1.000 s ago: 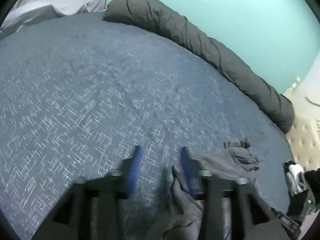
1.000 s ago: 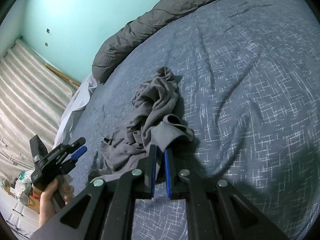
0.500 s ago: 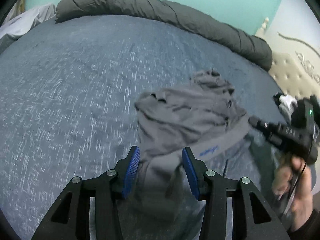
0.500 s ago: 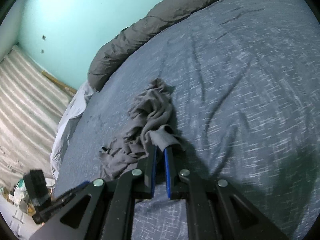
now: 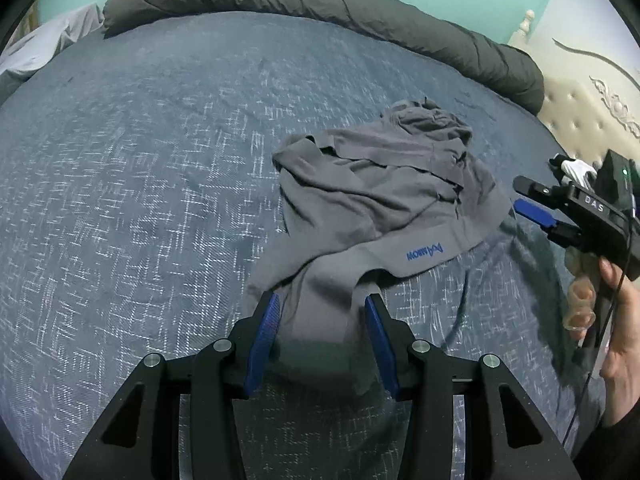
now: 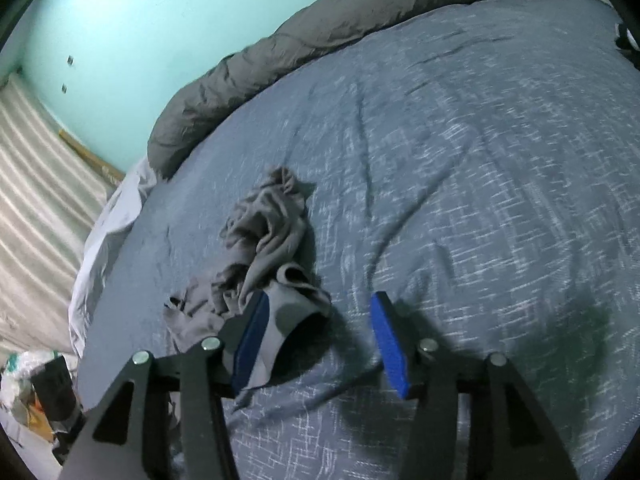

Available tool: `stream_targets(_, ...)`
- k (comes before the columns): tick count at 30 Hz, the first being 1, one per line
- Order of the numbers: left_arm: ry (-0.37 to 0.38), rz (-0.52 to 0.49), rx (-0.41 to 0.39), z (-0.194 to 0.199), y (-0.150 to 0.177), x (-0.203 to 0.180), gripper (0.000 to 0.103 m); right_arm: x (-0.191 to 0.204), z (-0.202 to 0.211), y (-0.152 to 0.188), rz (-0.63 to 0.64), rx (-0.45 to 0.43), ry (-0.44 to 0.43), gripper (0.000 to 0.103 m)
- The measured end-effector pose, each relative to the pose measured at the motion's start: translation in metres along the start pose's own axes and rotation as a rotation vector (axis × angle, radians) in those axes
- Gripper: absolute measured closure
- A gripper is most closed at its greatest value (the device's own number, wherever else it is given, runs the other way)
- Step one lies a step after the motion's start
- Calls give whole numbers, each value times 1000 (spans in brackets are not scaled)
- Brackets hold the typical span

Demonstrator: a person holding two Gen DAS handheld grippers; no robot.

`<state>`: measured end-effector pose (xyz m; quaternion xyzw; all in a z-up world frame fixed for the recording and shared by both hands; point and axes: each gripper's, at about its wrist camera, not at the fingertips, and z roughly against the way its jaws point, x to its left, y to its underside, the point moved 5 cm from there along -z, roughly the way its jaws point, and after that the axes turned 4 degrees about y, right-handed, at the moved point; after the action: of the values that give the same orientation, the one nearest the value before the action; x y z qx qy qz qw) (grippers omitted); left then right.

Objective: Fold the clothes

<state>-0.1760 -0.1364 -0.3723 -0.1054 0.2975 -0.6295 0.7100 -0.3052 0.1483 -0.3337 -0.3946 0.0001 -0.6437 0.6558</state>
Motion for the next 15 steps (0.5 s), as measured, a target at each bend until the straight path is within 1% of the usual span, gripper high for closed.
stream_targets(4,6,-20,9,-3,2,-2,55,7,-11,6,24,26,-16,50)
stream_targets(5,5,-18,6,-4,2,-1,56,8,-12,7,32,26,-17,55)
stream_targets(6,3,-16,4,-4,1,1,58,10,-12,7,41,21,-19,70)
stream_targets(8,1,-13,-1,-4,1,4,74,12,-12,8,52,15,-26,77)
stream_targets(9,1,-13,-3,-5,0,5,76,12,-12,8,51,13,-34,88)
stream_targets(10,2,-13,-5,-5,-1,5,78,11,-12,8,45,11,-40,92)
stream_targets(11,2,-18,-7,-5,-1,5,83,11,-11,8,44,8,-41,95)
stream_targets(13,-3,-34,-18,-4,-3,3,85,13,-7,6,45,-11,-46,99)
stream_targets(14,-4,-41,-26,-2,-4,2,90,14,-4,4,45,-22,-49,100)
stream_targets(15,-7,-46,-35,1,-6,2,97,15,0,3,48,-34,-52,101)
